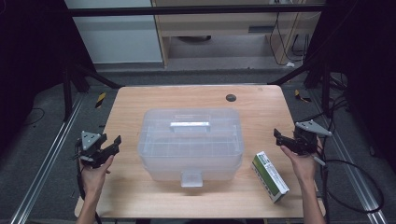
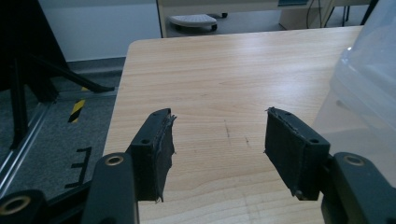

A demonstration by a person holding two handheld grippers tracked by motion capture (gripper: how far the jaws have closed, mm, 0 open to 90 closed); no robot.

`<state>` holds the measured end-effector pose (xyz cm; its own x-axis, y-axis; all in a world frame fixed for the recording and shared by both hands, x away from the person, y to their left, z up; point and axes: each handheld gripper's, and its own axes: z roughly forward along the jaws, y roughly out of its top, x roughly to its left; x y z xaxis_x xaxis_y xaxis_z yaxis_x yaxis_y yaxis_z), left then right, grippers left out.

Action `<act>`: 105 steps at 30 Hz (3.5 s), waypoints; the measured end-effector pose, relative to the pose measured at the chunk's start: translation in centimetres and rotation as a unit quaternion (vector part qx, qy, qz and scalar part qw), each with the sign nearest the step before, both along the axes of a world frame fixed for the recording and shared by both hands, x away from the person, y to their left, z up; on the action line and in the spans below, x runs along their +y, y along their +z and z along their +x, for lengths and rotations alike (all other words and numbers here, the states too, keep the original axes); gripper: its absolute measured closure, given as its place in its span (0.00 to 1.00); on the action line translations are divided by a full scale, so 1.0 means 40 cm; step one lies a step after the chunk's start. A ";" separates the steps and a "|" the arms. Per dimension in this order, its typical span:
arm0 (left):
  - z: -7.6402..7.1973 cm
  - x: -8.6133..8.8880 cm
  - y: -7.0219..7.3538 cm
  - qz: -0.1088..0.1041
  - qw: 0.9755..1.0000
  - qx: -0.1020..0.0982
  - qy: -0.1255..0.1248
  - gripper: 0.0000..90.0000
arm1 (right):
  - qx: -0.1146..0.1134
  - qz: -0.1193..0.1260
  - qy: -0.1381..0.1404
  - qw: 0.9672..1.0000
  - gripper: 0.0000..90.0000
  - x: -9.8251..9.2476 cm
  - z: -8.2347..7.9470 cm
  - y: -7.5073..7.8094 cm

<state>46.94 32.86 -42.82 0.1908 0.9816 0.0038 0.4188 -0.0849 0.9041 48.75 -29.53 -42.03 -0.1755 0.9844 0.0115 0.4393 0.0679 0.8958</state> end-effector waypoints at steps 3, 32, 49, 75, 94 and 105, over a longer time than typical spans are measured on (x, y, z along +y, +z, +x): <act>0.000 0.005 0.006 -0.008 1.000 0.010 -0.008 0.45 | -0.003 -0.002 0.011 1.000 0.22 0.005 -0.004 0.004; -0.040 -0.044 0.186 0.048 0.992 -0.011 -0.114 0.37 | 0.004 -0.008 0.045 0.999 0.24 0.022 -0.010 0.016; -0.035 -0.091 0.280 0.085 0.984 -0.021 -0.155 0.38 | 0.007 -0.016 0.052 0.999 0.24 0.028 -0.008 0.008; -0.024 -0.200 0.370 0.160 0.961 -0.026 -0.222 0.37 | 0.017 -0.017 0.063 0.998 0.24 0.036 -0.007 -0.001; -0.028 -0.294 0.393 0.228 0.936 -0.021 -0.269 0.38 | 0.017 -0.016 0.063 0.998 0.24 0.032 -0.008 -0.001; -0.031 -0.340 0.400 0.264 0.919 -0.009 -0.292 0.41 | 0.024 -0.020 0.067 0.997 0.24 0.034 -0.005 -0.006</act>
<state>45.70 19.24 -26.81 0.6805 0.5714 0.4587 0.1480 -0.7203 0.6777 48.54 -28.17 -42.27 -0.3058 0.9520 -0.0159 0.4668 0.1644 0.8690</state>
